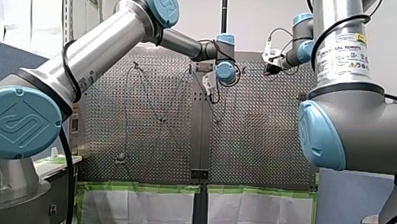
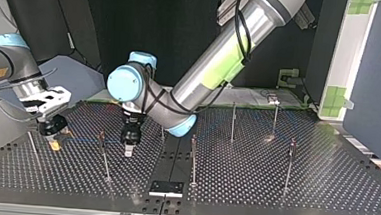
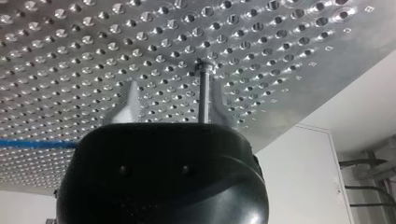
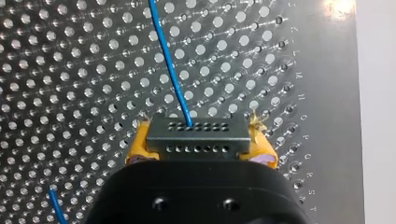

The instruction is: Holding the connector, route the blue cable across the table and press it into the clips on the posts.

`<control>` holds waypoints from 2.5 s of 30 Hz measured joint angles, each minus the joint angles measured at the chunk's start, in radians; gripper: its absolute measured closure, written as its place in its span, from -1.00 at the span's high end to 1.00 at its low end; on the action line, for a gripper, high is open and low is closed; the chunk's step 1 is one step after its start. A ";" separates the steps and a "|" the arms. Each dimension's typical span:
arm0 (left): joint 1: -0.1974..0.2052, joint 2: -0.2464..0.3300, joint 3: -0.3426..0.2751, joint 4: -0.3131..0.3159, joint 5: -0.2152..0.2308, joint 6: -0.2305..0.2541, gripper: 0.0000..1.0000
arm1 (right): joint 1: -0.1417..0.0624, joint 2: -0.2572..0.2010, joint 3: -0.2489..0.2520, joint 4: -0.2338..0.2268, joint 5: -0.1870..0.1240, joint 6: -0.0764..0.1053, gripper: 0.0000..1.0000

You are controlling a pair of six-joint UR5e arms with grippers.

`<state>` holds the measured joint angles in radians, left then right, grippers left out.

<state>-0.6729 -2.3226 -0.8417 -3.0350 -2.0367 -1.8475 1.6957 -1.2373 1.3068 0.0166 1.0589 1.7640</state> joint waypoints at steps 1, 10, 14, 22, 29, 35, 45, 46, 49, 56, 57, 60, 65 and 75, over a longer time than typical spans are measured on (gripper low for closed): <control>-0.001 0.000 0.000 -0.006 0.000 0.000 1.00 | 0.000 0.000 0.000 0.000 0.000 0.000 -1.00; -0.008 0.004 0.000 -0.067 -0.003 -0.007 1.00 | 0.001 0.002 0.000 0.000 -0.001 -0.001 -1.00; -0.012 0.020 -0.001 -0.112 -0.005 -0.024 1.00 | 0.000 0.002 0.000 0.000 -0.002 -0.001 -1.00; -0.029 0.090 -0.059 -0.142 0.001 -0.026 1.00 | 0.000 0.003 0.000 0.000 -0.003 -0.002 -1.00; -0.050 0.161 -0.131 -0.080 0.055 -0.014 1.00 | 0.000 0.003 0.000 0.001 -0.003 -0.002 -1.00; -0.071 0.222 -0.192 -0.089 0.065 -0.002 1.00 | 0.001 0.003 0.000 0.003 -0.005 -0.002 -1.00; -0.085 0.321 -0.290 -0.125 0.000 0.008 1.00 | 0.008 0.002 0.001 0.006 -0.005 -0.001 -1.00; -0.085 0.331 -0.301 -0.120 -0.001 0.009 1.00 | 0.009 0.002 0.001 0.006 -0.005 -0.001 -1.00; -0.086 0.363 -0.333 -0.096 -0.001 0.010 1.00 | 0.010 0.003 0.001 0.006 -0.005 -0.001 -1.00; -0.082 0.443 -0.412 -0.021 -0.002 -0.003 1.00 | 0.013 0.002 0.001 0.006 -0.005 -0.001 -1.00; -0.081 0.452 -0.422 -0.011 -0.002 -0.005 1.00 | 0.013 0.003 0.001 0.006 -0.005 -0.001 -1.00; -0.079 0.484 -0.454 0.021 -0.002 -0.008 1.00 | 0.015 0.003 0.001 0.006 -0.005 -0.002 -1.00; -0.077 0.541 -0.510 0.077 0.000 -0.015 1.00 | 0.017 0.003 0.001 0.006 -0.005 -0.002 -1.00; -0.089 0.648 -0.617 0.185 0.024 -0.040 1.00 | 0.022 0.003 0.001 0.006 -0.004 -0.003 -1.00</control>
<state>-0.7621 -1.6751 -1.4589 -2.8503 -2.0125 -1.8877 1.7174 -1.2343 1.3077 0.0228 1.0551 1.7613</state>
